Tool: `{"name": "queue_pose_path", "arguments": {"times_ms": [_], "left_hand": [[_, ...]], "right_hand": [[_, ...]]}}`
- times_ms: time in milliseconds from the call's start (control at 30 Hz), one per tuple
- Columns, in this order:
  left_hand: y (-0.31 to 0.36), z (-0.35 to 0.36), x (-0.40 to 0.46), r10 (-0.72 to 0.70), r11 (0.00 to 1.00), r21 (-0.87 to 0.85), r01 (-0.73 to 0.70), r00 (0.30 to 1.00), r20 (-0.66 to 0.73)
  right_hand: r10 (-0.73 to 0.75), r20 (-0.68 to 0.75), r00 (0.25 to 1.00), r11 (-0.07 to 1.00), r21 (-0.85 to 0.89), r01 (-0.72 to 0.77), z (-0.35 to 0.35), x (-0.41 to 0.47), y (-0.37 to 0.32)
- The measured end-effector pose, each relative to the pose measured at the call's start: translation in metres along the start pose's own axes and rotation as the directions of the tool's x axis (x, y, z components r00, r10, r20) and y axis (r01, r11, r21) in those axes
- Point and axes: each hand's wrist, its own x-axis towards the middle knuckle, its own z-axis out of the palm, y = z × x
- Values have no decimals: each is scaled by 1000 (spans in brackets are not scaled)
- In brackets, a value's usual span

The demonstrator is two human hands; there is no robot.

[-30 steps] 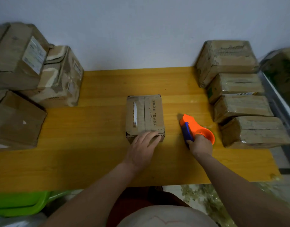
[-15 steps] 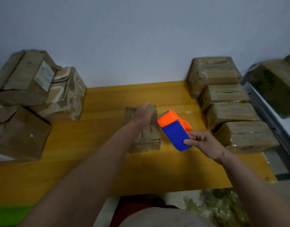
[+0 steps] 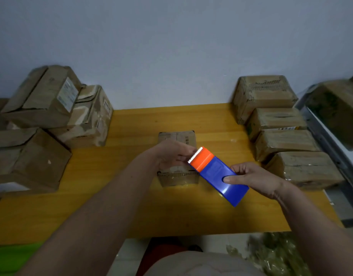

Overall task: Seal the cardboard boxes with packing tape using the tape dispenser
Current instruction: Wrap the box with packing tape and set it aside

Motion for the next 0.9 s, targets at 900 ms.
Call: {"name": "queue_pose_path", "arguments": {"times_ms": [900], "left_hand": [[-99, -1, -21, -32, 949, -201, -241, 563, -826]], "right_hand": [[188, 147, 971, 917, -381, -120, 26, 42, -53]]}}
